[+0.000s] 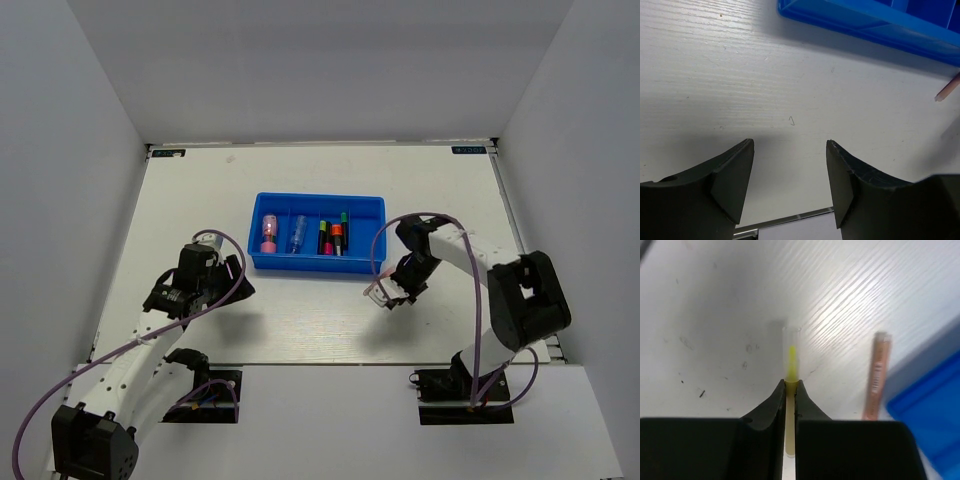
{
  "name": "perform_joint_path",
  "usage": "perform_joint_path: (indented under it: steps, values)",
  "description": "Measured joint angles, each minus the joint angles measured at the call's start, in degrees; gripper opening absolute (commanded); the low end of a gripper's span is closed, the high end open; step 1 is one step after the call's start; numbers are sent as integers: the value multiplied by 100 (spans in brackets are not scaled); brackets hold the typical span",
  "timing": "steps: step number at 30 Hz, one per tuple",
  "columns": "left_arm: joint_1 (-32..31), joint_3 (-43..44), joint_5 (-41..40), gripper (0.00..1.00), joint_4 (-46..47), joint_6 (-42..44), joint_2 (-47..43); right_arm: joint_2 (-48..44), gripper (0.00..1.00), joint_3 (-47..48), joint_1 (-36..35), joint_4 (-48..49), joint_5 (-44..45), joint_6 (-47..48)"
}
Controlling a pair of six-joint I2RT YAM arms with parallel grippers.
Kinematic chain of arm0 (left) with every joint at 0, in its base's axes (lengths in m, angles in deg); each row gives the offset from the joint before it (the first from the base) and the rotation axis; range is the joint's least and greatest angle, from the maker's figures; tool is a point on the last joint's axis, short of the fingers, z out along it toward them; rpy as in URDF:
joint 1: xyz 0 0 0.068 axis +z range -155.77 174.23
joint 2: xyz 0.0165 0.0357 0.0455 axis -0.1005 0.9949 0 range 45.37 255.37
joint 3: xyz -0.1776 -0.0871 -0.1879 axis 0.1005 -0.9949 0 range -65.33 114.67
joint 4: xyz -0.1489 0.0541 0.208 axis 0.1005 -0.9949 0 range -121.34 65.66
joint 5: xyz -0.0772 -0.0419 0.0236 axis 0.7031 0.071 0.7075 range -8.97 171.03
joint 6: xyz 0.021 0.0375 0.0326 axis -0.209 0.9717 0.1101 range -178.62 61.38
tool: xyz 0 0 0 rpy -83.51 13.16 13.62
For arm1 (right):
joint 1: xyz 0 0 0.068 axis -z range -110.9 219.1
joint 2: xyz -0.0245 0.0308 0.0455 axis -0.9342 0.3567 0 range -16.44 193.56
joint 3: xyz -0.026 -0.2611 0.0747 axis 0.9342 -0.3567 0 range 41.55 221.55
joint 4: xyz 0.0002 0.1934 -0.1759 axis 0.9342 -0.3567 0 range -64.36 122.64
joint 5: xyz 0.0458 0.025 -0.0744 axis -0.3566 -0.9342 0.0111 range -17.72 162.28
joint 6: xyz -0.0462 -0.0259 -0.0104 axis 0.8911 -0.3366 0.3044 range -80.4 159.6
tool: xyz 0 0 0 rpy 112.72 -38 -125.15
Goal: Sort the stationery into containers
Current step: Pick up the pen from the center of the board, then place the pen in the storage box.
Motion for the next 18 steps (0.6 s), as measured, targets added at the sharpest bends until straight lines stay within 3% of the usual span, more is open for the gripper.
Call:
perform_joint_path:
  steps: [5, 8, 14, 18]
  values:
    - [0, 0, 0, 70, 2, 0, -2, -555, 0, 452, -44, -490, -778, -94]
    - [0, 0, 0, 70, 2, -2, -13, -697, 0, 859, -63, -317, -1130, -909]
    - [0, 0, 2, 70, 2, -4, -33, -846, 0, 1115, -85, 1327, -868, -4155]
    - [0, 0, 2, 70, 4, -4, -33, -247, 0, 2011, -79, 2225, -203, -6472]
